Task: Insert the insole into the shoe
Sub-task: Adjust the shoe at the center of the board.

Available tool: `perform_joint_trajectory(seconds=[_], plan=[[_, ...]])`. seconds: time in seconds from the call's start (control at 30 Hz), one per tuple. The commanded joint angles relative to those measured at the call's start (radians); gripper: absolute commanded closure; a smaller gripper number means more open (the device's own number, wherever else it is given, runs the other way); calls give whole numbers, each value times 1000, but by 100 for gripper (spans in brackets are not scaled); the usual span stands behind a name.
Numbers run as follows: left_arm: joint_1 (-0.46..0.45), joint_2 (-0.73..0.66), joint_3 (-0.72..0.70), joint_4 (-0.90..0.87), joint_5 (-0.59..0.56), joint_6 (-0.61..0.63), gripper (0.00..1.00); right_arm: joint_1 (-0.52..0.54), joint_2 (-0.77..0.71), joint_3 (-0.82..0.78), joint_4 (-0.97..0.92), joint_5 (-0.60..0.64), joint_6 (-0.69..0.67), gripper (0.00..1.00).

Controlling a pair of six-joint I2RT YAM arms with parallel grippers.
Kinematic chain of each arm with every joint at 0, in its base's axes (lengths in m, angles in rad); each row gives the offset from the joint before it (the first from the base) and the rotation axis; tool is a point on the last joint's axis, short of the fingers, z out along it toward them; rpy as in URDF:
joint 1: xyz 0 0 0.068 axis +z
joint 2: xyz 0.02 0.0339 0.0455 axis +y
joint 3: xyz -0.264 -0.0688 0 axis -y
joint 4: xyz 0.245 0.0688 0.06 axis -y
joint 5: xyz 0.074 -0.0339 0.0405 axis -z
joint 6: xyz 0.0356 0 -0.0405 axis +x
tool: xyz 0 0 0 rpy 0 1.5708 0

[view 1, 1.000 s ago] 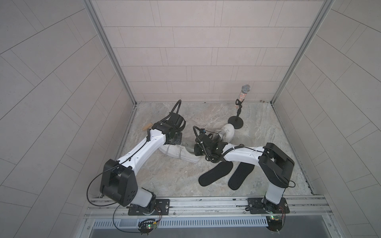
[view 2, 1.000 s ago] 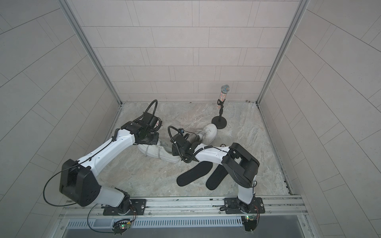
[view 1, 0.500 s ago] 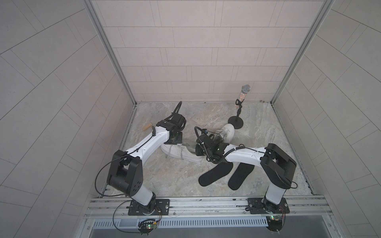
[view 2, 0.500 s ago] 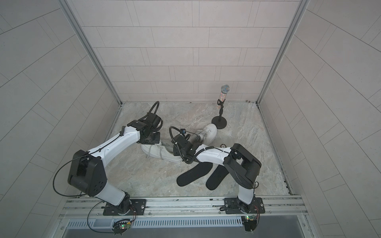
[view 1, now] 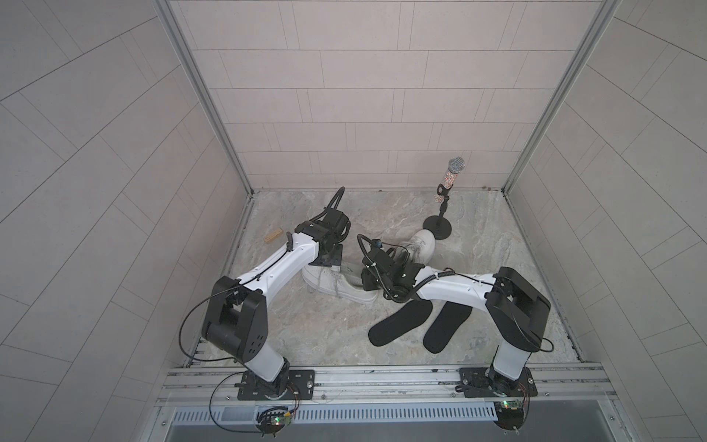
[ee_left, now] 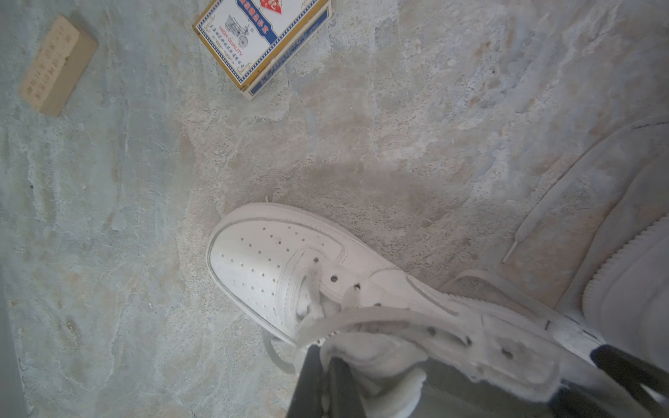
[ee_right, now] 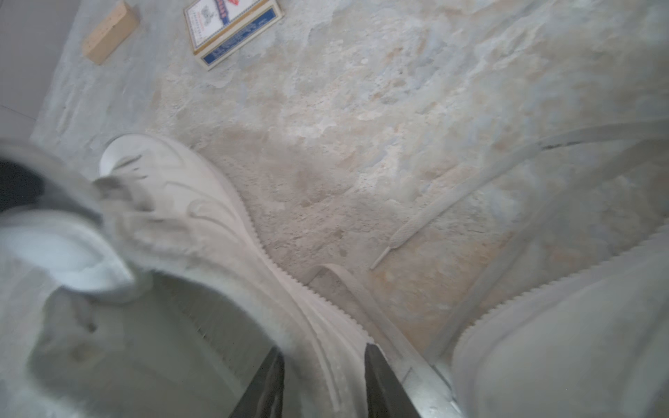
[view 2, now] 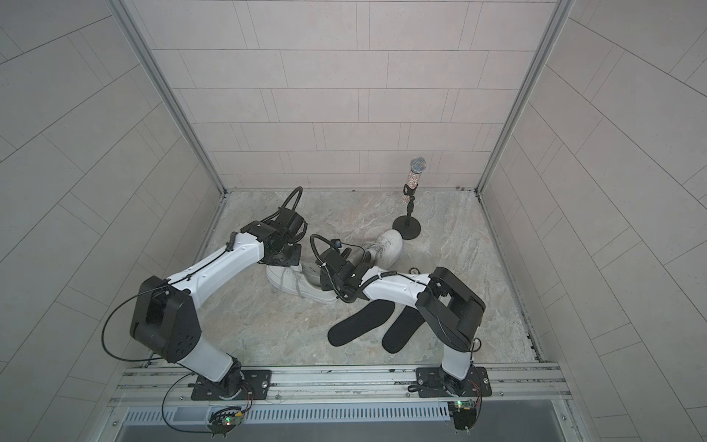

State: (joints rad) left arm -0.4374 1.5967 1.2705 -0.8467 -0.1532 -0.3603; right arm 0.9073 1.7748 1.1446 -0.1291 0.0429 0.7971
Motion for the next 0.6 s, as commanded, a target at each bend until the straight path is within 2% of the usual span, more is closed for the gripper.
perform_joint_trajectory(seconds=[0.0,0.1,0.23,0.33,0.57], plan=[[14,11,31,24,-81,35,100,16,1,25,17,-62,1,54],[17,14,35,23,-68,37,96,16,-5,30,40,-95,3,48],[17,-10,30,16,-8,29,72,9,-16,34,52,-129,8,44],[16,-54,18,14,64,29,60,-10,-39,18,55,-160,5,41],[11,-174,10,-9,172,51,48,-77,-181,-42,27,-212,-6,33]])
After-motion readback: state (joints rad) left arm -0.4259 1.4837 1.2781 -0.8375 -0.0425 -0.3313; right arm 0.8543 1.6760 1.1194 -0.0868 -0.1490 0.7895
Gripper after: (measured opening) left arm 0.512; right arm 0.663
